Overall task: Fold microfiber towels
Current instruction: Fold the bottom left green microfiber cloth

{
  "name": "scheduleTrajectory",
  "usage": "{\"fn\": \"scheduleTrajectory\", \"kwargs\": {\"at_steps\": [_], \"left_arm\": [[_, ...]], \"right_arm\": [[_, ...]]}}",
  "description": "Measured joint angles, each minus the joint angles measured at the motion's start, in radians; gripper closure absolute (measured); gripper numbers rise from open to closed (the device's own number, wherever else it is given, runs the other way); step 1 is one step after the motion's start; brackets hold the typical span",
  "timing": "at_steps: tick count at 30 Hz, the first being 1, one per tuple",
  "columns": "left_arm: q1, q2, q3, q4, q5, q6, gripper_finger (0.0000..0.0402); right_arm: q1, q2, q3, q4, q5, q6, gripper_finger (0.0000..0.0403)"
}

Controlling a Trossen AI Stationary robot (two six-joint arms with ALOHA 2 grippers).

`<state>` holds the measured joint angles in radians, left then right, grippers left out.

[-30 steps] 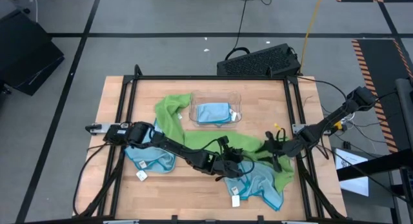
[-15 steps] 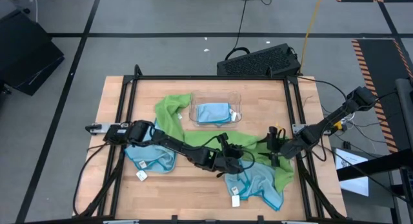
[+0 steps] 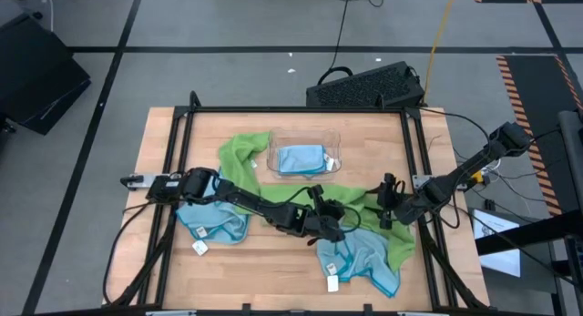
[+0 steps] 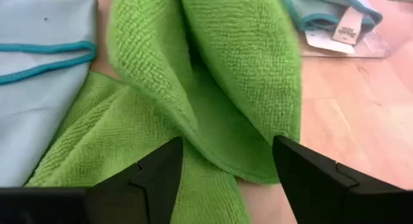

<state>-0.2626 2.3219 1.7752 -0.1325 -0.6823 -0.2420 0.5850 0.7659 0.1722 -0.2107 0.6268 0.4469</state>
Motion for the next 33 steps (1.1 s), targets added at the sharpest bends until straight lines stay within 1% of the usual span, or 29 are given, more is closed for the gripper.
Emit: {"fn": "scheduleTrajectory", "kwargs": {"at_steps": [4,8,12,14,17,19,23,30,33], "left_arm": [[0.000,0.000,0.000,0.000,0.002,0.000,0.0397],[0.001,0.000,0.000,0.001,0.003,0.004,0.0399],[0.001,0.000,0.000,0.008,0.003,0.022,0.0397],[0.001,0.000,0.000,0.008,0.003,0.023,0.0399],[0.001,0.000,0.000,0.008,0.003,0.022,0.0397],[0.000,0.000,0.000,0.009,0.004,0.021,0.0397],[0.001,0.000,0.000,0.010,0.004,0.019,0.0397],[-0.003,0.000,0.000,0.009,0.013,0.024,0.0397],[-0.007,0.000,0.000,-0.003,0.029,0.034,0.0395]], "right_arm": [[0.000,0.000,0.000,0.003,-0.026,-0.006,0.0176],[0.000,0.000,0.000,0.003,-0.050,-0.038,0.0171],[-0.002,0.000,0.000,0.003,0.001,0.002,0.0150],[-0.002,0.000,0.000,0.006,-0.004,0.024,0.0137],[-0.002,0.000,0.000,0.061,-0.044,0.045,0.0130],[-0.002,0.000,0.000,0.124,-0.057,0.028,0.0132],[-0.002,0.001,0.000,0.216,-0.051,-0.036,0.0151],[-0.001,0.001,0.000,0.232,0.056,-0.126,0.0221],[-0.001,-0.007,0.000,0.261,0.057,-0.172,0.0243]]}}
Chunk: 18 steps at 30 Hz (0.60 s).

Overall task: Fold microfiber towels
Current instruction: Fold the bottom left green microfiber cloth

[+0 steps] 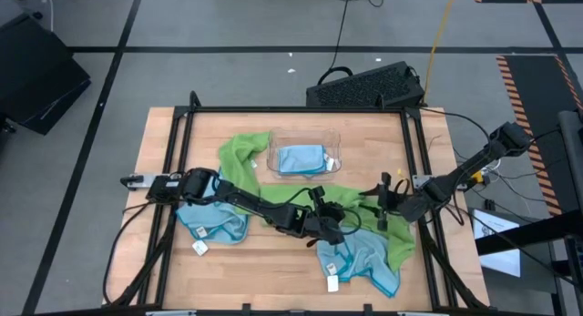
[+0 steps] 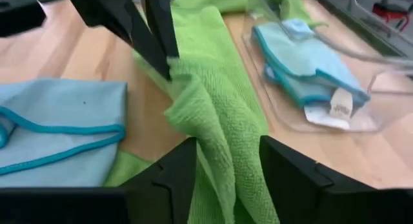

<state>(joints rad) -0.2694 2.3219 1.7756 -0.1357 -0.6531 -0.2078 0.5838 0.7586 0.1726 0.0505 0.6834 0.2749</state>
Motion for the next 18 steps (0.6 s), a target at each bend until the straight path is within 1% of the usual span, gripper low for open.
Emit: {"fn": "scheduleTrajectory", "kwargs": {"at_steps": [2,7,10,12,15,18], "left_arm": [[0.000,0.000,0.000,-0.009,0.017,0.009,0.0398],[0.000,0.000,0.000,-0.009,0.084,0.107,0.0393],[0.000,0.000,0.000,-0.010,0.133,0.159,0.0398],[0.001,0.000,0.000,-0.009,0.161,0.185,0.0397],[0.001,0.000,0.000,-0.009,0.166,0.202,0.0393],[0.002,0.000,0.000,-0.006,0.201,0.207,0.0397]], "right_arm": [[0.000,-0.009,0.000,0.006,0.000,-0.016,0.0249],[0.000,-0.025,0.000,-0.001,-0.007,-0.026,0.0252],[0.000,-0.043,0.000,-0.002,-0.036,-0.024,0.0252],[0.000,-0.065,0.000,-0.001,-0.055,-0.004,0.0252],[-0.011,-0.093,0.000,0.007,-0.057,0.060,0.0252],[-0.039,-0.093,0.000,0.042,-0.064,0.104,0.0252]]}}
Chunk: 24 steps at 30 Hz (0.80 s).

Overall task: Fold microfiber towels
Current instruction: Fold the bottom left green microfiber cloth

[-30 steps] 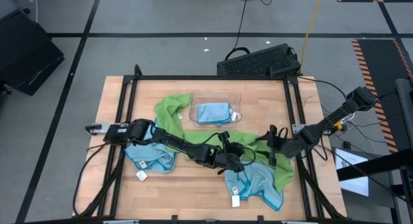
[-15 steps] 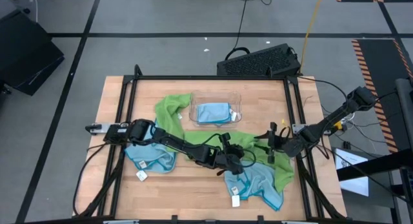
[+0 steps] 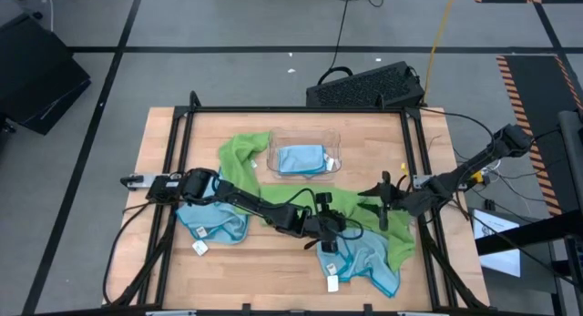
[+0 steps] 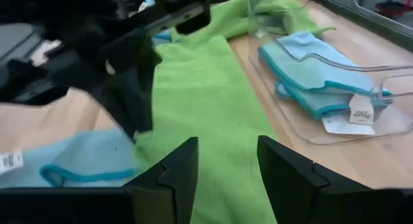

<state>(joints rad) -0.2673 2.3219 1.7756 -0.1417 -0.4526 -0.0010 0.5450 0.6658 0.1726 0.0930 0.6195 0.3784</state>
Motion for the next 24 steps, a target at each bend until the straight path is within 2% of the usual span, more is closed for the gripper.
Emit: {"fn": "scheduleTrajectory", "kwargs": {"at_steps": [6,10,13,15,20,24], "left_arm": [[0.000,0.000,0.001,0.035,0.048,0.040,0.0393],[0.000,0.000,0.001,0.034,0.069,0.049,0.0397],[0.001,0.000,0.001,0.034,0.082,0.051,0.0393],[0.000,0.000,0.001,0.034,0.087,0.054,0.0395],[0.000,0.000,0.001,0.034,0.088,0.079,0.0394],[0.000,0.000,0.001,0.034,0.088,0.079,0.0398]], "right_arm": [[-0.094,0.001,0.000,0.006,-0.130,0.005,0.0252],[-0.190,0.004,0.000,0.020,-0.352,0.025,0.0246],[-0.266,0.007,0.000,0.040,-0.559,0.088,0.0219],[-0.307,0.008,0.000,0.044,-0.649,0.096,0.0195],[-0.395,0.029,0.000,0.043,-0.716,0.050,0.0138],[-0.433,0.075,0.000,0.093,-0.834,0.032,0.0118]]}}
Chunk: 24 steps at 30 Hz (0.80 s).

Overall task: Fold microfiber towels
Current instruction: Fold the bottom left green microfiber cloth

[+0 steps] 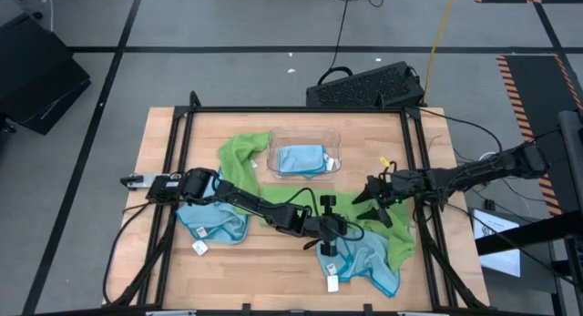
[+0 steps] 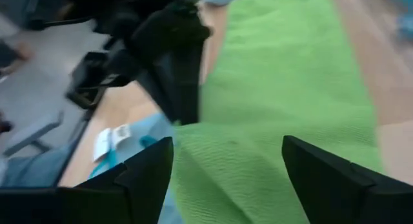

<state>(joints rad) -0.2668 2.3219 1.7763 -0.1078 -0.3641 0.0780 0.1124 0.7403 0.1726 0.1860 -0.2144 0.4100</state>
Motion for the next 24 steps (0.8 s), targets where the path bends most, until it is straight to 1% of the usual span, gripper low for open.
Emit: {"fn": "scheduleTrajectory", "kwargs": {"at_steps": [1,6,11,14,17,21,24], "left_arm": [[0.000,0.000,0.000,0.000,0.000,0.000,0.0398],[0.000,0.000,0.000,0.000,-0.002,0.018,0.0396],[0.000,0.000,0.000,0.000,-0.008,0.020,0.0395],[0.000,0.000,0.000,-0.001,-0.010,0.018,0.0396],[0.002,0.000,0.000,-0.004,-0.017,0.005,0.0398],[0.007,0.000,0.000,-0.028,-0.029,-0.035,0.0398],[0.008,0.000,0.000,-0.035,-0.030,-0.036,0.0397]], "right_arm": [[-0.002,0.014,0.000,0.017,-0.018,-0.002,0.0116],[-0.002,0.104,0.000,0.085,-0.035,-0.007,0.0120],[0.007,0.171,0.000,0.182,-0.158,-0.010,0.0129],[0.025,0.183,0.000,0.208,-0.234,-0.011,0.0137],[0.051,0.179,0.000,0.207,-0.286,-0.025,0.0145],[0.101,0.178,0.000,0.203,-0.281,-0.009,0.0159],[0.141,0.178,0.000,0.175,-0.226,-0.003,0.0170]]}}
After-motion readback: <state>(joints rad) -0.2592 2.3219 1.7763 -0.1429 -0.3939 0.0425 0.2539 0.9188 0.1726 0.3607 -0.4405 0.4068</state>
